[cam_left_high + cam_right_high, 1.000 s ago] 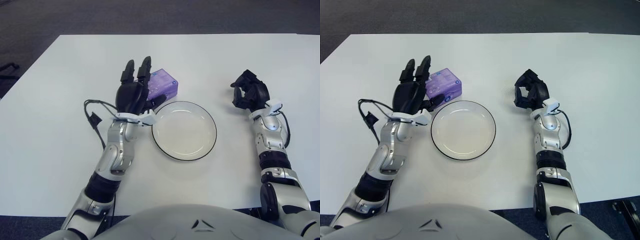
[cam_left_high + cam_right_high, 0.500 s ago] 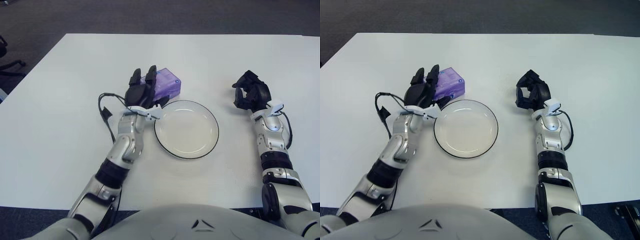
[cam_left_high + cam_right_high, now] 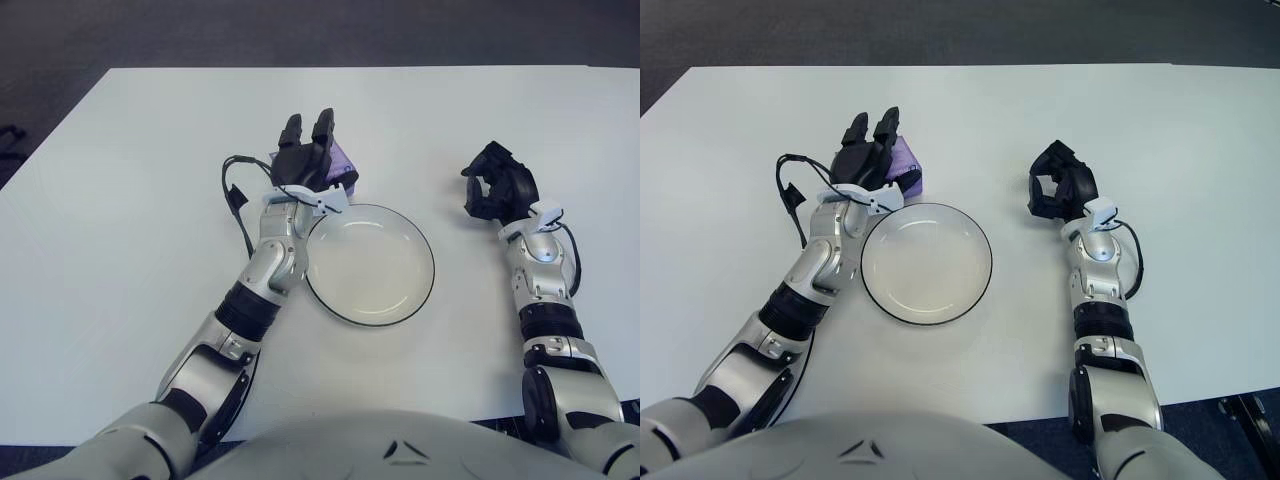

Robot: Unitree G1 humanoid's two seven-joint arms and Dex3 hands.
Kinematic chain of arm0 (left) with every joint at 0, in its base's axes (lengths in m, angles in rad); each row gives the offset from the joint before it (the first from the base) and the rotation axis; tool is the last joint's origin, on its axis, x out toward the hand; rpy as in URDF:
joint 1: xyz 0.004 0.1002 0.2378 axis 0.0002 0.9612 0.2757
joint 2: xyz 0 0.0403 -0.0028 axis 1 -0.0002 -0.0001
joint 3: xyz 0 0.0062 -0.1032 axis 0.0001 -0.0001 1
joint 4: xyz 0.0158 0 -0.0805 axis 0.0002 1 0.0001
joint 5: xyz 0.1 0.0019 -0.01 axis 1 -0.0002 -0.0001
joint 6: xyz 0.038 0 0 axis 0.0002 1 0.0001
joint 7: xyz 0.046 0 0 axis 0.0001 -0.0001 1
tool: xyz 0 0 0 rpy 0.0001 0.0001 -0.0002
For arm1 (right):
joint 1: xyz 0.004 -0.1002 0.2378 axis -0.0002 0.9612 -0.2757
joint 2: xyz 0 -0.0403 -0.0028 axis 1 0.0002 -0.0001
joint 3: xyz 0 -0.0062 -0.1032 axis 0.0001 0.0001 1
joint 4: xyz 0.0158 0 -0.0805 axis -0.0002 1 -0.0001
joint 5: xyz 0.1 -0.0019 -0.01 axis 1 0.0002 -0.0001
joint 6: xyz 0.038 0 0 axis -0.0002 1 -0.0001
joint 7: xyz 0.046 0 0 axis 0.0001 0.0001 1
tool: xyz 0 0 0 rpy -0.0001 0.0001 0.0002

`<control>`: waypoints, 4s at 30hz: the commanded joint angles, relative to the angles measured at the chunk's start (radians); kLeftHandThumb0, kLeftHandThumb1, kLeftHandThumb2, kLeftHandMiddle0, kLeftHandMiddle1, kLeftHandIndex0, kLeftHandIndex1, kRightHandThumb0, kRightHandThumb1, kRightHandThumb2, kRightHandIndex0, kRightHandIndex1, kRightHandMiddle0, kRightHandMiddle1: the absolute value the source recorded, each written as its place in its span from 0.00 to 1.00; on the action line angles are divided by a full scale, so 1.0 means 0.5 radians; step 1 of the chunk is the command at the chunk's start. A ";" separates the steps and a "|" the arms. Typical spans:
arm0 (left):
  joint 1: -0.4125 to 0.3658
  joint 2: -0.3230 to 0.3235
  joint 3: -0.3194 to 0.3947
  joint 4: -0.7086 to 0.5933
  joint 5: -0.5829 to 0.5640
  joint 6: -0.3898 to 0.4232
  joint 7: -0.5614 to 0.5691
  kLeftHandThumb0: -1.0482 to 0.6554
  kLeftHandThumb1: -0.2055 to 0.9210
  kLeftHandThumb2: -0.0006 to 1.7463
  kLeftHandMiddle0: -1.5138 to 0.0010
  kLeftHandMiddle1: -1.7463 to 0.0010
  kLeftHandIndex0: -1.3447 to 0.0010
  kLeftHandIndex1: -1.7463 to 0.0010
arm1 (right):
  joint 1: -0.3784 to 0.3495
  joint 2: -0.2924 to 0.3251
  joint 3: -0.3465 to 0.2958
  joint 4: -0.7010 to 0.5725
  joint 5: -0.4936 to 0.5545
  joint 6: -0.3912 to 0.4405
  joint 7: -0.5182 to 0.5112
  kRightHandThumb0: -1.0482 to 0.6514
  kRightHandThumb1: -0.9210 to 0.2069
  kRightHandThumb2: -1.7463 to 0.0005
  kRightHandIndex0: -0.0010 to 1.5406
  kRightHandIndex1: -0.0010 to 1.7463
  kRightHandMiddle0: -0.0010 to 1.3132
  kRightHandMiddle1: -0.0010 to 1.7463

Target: Put the tissue paper into the plate.

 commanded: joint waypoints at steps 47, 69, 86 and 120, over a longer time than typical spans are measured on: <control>-0.307 0.143 -0.099 0.362 -0.056 -0.043 0.006 0.00 1.00 0.50 0.95 0.98 1.00 0.79 | 0.315 0.175 0.031 0.186 -0.008 -0.043 -0.018 0.35 0.46 0.31 0.83 1.00 0.42 1.00; -0.428 0.188 -0.094 0.779 -0.181 -0.080 -0.052 0.00 1.00 0.58 1.00 0.14 1.00 0.84 | 0.338 0.171 0.039 0.137 -0.013 -0.029 -0.009 0.35 0.46 0.31 0.83 1.00 0.42 1.00; -0.468 0.177 -0.054 1.031 -0.295 -0.122 0.075 0.00 1.00 0.57 1.00 0.04 1.00 0.80 | 0.379 0.176 0.045 0.044 -0.004 0.027 -0.015 0.35 0.46 0.31 0.84 1.00 0.42 1.00; -0.490 0.146 0.181 1.555 -0.745 -0.617 0.594 0.62 0.43 0.76 0.61 0.07 0.61 0.00 | 0.410 0.165 0.069 -0.018 0.005 0.041 -0.001 0.35 0.47 0.30 0.84 1.00 0.42 1.00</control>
